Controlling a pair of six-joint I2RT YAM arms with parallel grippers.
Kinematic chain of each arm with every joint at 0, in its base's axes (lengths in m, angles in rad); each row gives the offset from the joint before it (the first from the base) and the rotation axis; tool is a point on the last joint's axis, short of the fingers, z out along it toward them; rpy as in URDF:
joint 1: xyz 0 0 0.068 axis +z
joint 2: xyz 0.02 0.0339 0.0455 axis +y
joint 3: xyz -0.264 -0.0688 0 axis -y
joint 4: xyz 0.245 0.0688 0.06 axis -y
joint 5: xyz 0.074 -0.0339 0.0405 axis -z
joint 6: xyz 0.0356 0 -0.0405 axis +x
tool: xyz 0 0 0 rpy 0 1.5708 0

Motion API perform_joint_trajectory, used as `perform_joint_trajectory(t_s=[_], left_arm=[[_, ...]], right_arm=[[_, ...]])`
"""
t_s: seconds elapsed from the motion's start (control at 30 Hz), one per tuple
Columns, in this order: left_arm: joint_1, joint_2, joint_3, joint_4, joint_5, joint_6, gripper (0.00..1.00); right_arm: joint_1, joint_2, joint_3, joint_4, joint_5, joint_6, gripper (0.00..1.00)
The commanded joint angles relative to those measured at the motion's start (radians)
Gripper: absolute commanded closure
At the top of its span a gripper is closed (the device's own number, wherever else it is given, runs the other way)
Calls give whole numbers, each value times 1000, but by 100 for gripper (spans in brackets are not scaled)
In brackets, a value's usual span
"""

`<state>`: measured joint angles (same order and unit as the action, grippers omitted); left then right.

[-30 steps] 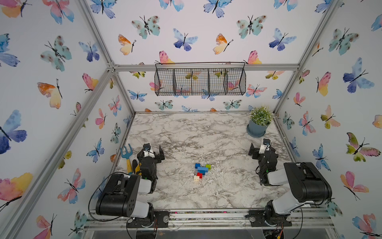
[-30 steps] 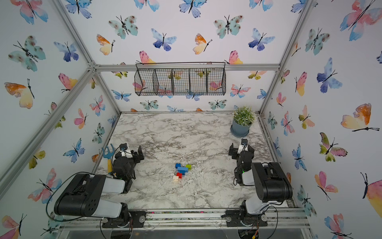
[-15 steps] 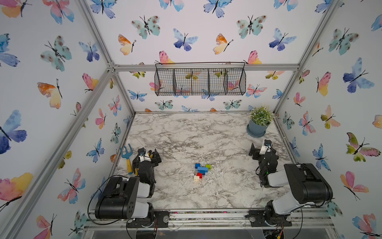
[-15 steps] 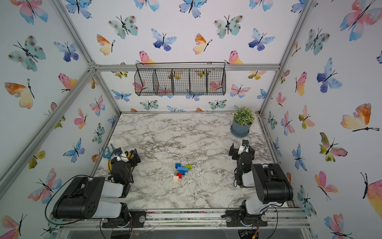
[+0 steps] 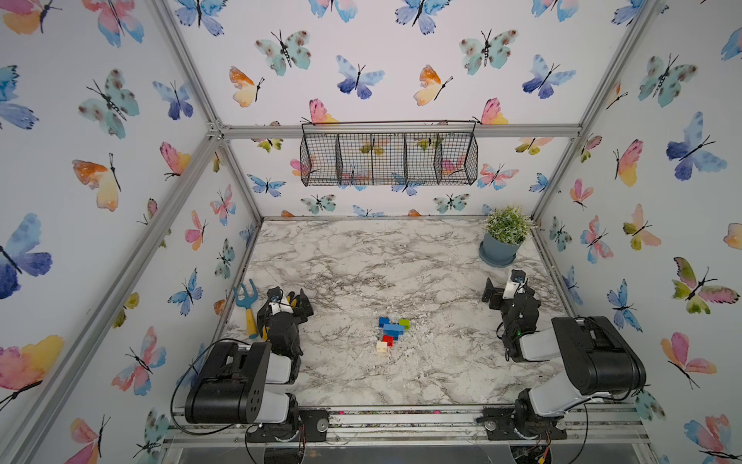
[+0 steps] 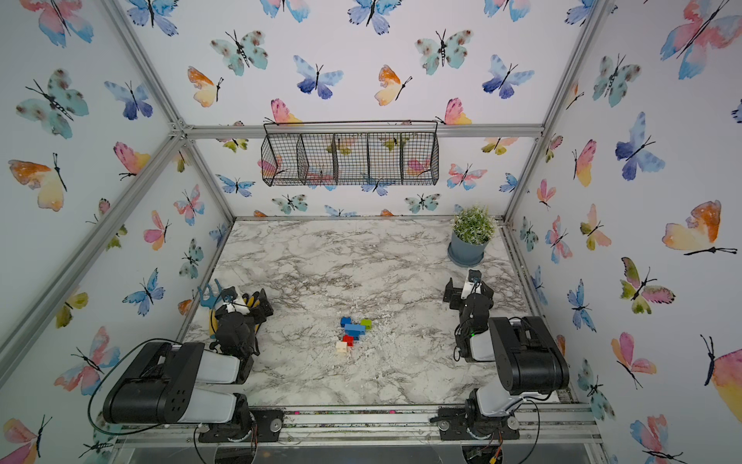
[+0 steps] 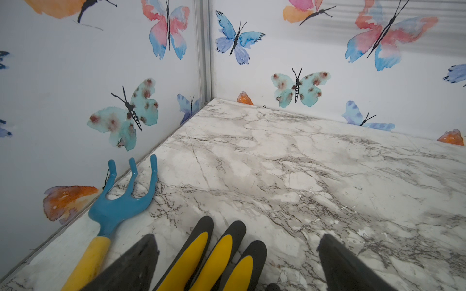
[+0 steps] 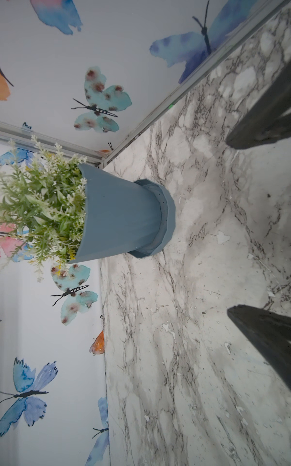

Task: Assemble the letter y with lego
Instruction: Reset both arms

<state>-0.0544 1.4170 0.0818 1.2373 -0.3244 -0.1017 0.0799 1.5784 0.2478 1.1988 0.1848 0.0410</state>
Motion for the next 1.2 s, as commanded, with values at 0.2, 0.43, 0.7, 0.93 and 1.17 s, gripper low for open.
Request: perform_joint_trajectory(t_s=[0.2, 0.43, 0.7, 0.93, 1.17], left_arm=[[2, -47, 0, 16, -7, -8, 2], [2, -4, 0, 16, -7, -8, 2], [2, 10, 0, 16, -7, -8, 2], [2, 7, 0, 16, -7, -8, 2], [2, 9, 0, 16, -7, -8, 2]], right_arm=[[1, -4, -11, 21, 30, 18, 2], [1, -7, -6, 7, 43, 21, 2], [1, 3, 1, 14, -8, -6, 2], [1, 14, 25, -17, -8, -7, 2], [3, 7, 16, -9, -35, -18, 2]])
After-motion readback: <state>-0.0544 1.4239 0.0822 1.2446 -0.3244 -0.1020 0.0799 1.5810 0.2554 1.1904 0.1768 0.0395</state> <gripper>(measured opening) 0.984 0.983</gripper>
